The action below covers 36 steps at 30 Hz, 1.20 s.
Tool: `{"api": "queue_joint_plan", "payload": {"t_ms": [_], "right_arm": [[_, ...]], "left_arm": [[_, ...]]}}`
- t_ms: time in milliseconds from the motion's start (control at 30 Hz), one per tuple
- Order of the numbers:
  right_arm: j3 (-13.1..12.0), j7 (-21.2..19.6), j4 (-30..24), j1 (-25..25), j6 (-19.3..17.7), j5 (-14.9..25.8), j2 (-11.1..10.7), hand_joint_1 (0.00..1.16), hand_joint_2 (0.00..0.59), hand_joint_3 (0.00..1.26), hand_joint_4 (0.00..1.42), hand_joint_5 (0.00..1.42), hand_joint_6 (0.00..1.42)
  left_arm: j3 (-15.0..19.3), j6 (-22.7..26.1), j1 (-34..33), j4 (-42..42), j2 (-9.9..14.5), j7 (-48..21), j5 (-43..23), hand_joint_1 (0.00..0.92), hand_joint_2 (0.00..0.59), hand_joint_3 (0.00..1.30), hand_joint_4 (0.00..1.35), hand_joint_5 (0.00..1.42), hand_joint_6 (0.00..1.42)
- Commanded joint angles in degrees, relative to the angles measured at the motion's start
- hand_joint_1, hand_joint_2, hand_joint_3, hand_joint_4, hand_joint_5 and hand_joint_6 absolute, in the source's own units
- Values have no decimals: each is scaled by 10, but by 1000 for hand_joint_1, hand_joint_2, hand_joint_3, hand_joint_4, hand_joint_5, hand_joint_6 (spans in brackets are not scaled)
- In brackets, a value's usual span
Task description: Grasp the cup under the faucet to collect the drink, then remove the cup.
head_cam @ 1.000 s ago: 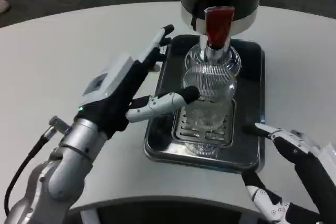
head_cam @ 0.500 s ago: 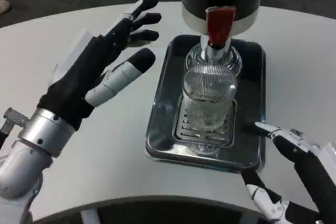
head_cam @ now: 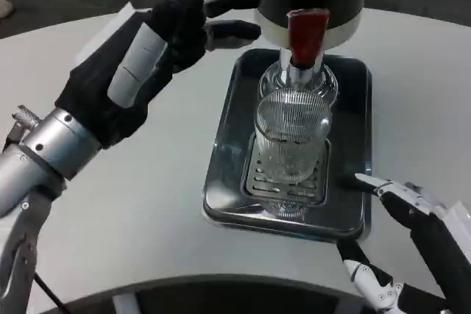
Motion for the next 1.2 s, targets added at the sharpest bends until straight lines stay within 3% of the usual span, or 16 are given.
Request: {"api": "queue_joint_plan", "payload": {"t_ms": [33, 300, 733, 1200], "right_arm": [[-2, -6, 0, 7, -7, 0, 3, 631, 468, 255, 194, 133, 32], [-5, -6, 1, 7, -9, 2, 3, 631, 468, 255, 194, 133, 32], [-5, -4, -1, 7, -8, 0, 6, 632, 468, 264, 194, 143, 32], [-12, -2, -5, 11, -6, 3, 6, 633, 468, 267, 194, 144, 32]], "left_arm": [[13, 34, -34, 29, 23, -67, -43, 0, 0, 119, 128, 244, 195], [20, 81, -125, 150, 49, -206, -83, 0, 0, 77, 57, 165, 99], [13, 72, -255, 349, 47, -338, -66, 0, 0, 55, 13, 119, 47], [13, 35, -335, 485, 34, -392, -20, 0, 0, 72, 2, 112, 28]]}}
